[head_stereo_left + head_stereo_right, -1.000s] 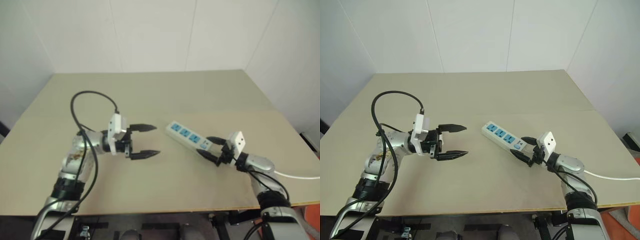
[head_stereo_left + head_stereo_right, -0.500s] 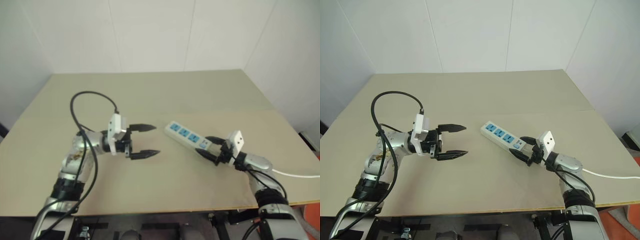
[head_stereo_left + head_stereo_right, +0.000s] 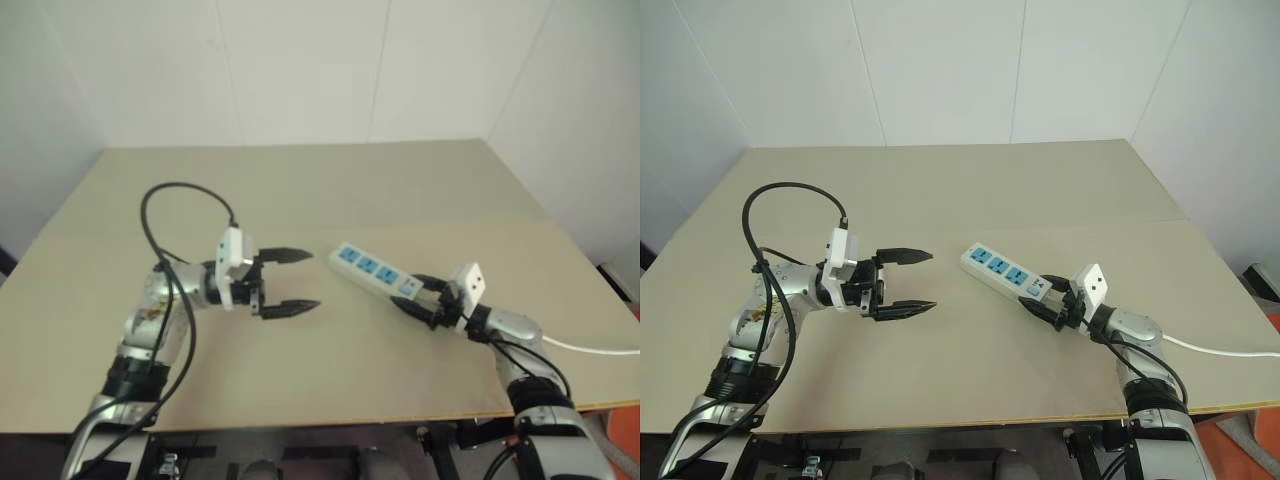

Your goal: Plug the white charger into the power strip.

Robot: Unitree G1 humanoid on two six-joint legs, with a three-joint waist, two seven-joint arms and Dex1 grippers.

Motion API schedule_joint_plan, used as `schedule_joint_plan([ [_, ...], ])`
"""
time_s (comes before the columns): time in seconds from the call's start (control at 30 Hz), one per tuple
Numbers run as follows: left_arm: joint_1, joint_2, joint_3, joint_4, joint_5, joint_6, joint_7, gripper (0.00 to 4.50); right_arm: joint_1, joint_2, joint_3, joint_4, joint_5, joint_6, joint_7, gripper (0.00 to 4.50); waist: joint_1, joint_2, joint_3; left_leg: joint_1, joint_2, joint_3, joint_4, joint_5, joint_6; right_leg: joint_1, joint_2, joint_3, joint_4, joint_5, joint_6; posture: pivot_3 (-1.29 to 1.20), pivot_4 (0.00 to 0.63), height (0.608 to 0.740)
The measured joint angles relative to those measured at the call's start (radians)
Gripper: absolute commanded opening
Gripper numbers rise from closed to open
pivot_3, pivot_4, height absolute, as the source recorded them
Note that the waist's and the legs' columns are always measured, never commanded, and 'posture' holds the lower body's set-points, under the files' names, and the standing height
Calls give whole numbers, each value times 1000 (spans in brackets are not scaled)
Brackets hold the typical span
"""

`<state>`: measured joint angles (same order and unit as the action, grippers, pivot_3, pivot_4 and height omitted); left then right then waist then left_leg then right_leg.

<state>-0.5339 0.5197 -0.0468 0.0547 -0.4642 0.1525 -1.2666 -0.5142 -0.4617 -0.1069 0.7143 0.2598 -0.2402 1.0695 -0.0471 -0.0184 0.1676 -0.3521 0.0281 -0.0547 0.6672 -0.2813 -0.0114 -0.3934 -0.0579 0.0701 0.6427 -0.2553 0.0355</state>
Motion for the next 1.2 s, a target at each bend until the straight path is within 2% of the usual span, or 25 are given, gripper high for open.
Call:
schedule_joint_plan([
  [0.37, -1, -6, 2, 2, -1, -1, 1, 4500, -2, -6, -7, -4, 20, 28, 32, 3391, 1, 0, 0, 0, 0, 0, 0, 0, 0, 0, 0, 0, -1, 0, 0, 0, 150, 740],
  [0.57, -29, 8, 29, 4, -5, 14, 25, 4500, 62, -32, 21, -146, 41, 99, 126, 3391, 1, 0, 0, -1, 0, 0, 0, 0, 0, -1, 0, 0, 0, 0, 0, 0, 150, 740],
  [0.77, -47, 81, 30, 15, 33, 24, 35, 4500, 102, -47, 79, -282, 35, 130, 196, 3391, 0, 0, 0, -1, 0, 0, 0, 0, 0, -1, 0, 0, 0, 0, 0, 0, 150, 740],
  [1.0, -107, 148, 2, 126, 131, -61, -27, 4500, 90, -45, 151, -321, 7, 87, 232, 3391, 2, 0, 1, -1, 0, 0, 0, 0, 0, -1, 0, 0, -1, 0, 0, 0, 150, 740],
  [1.1, -188, 177, -15, 227, 160, -131, -107, 4500, 30, -43, 186, -280, -11, 68, 265, 3391, -1, 0, 1, -1, 0, 0, 0, 0, 0, -1, 1, 0, 0, 0, 0, 0, 150, 740],
  [1.2, -311, 217, -57, 411, 168, -276, -249, 4500, -40, -34, 216, -229, -20, 67, 304, 3391, -2, 0, 1, -1, 0, 0, 0, 0, 0, -3, 2, 0, 0, 0, 0, 0, 150, 740],
])
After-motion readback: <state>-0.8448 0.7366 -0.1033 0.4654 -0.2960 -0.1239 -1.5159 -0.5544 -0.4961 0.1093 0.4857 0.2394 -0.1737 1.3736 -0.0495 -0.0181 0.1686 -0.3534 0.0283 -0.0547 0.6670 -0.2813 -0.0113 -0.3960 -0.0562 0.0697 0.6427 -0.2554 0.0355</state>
